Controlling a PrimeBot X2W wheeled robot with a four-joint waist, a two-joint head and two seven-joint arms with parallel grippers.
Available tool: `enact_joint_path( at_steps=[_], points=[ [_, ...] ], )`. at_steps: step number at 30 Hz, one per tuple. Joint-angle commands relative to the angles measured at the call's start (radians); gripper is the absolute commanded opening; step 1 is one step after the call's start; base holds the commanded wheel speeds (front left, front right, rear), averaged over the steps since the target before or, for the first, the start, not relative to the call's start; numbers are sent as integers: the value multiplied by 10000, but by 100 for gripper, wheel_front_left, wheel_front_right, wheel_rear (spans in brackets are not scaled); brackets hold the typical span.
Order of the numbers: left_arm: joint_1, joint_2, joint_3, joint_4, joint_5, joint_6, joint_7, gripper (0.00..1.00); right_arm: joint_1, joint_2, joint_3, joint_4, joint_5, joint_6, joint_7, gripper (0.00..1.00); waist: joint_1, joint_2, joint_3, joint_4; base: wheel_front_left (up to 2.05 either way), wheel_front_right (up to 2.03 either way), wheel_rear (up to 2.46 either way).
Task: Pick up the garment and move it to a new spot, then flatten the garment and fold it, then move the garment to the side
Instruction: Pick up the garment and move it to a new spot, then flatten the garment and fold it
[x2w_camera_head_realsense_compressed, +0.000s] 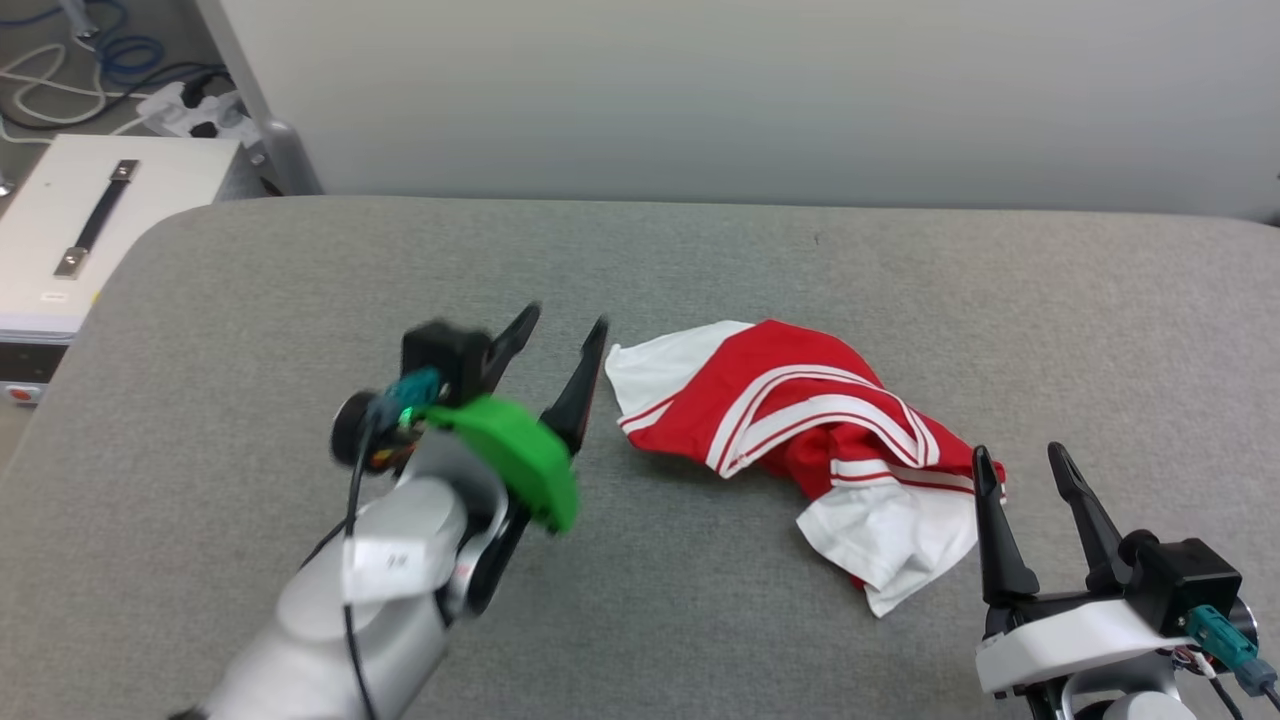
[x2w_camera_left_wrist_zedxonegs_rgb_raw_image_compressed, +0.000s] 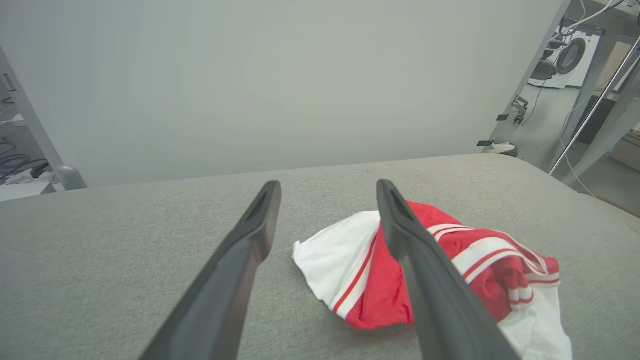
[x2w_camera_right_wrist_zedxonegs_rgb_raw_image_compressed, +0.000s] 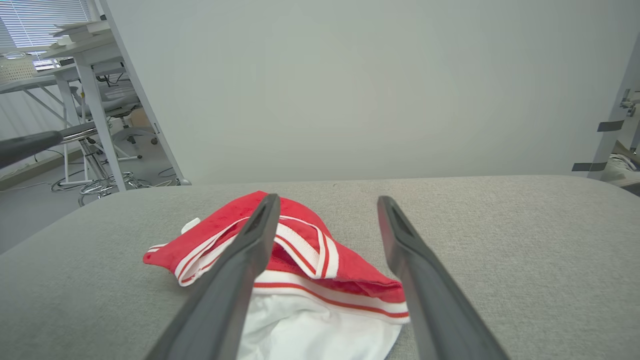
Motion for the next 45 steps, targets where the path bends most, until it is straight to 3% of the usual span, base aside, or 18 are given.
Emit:
enact_joint_path(
  at_steps=[1, 5, 11, 17, 23, 31, 39, 42, 45],
  points=[
    [506, 304, 20, -154, 340, 40, -86, 100, 151, -35, -2, 2, -20, -9, -59, 100, 0, -1, -286, 313, 0, 0, 0],
    [1572, 703, 904, -1202, 1080, 234, -139, 100, 275, -86, -62, -63, -8, -9, -59, 100, 0, -1, -281, 393, 0, 0, 0],
    [3506, 296, 2775, -2762, 2502, 314, -144, 100, 404, -136, -116, -79, 22, -9, -59, 100, 0, -1, -271, 381, 0, 0, 0],
    [5039, -587, 4382, -3495, 3560, -281, -145, 100, 415, -142, 33, -33, 69, -9, -59, 100, 0, -1, -314, 164, 0, 0, 0],
    [5809, -1273, 5372, -3640, 4566, -1094, -146, 100, 447, -148, 22, -51, 112, -9, -59, 100, 0, -1, -359, 48, 0, 0, 0],
    [5985, -1920, 6023, -3442, 5242, -1656, -146, 100, 490, -137, 104, -30, 121, -9, -59, 100, 0, -1, -427, -87, 0, 0, 0],
    [5488, -1967, 5788, -2456, 5183, -1853, -56, 100, 379, -160, 77, -161, 100, -9, -59, 100, 0, -1, -87, -282, 0, 0, 0],
    [4779, -1726, 5527, -2222, 5118, -1876, 578, 100, 279, -157, 71, -259, 76, -9, -59, 100, 0, -1, 226, -423, 0, 0, 0],
    [3779, -1447, 5281, -2025, 4937, -1889, 1975, 100, 151, -149, 56, -389, 39, -9, -59, 100, 0, -1, 622, -588, 0, 0, 0]
  ],
)
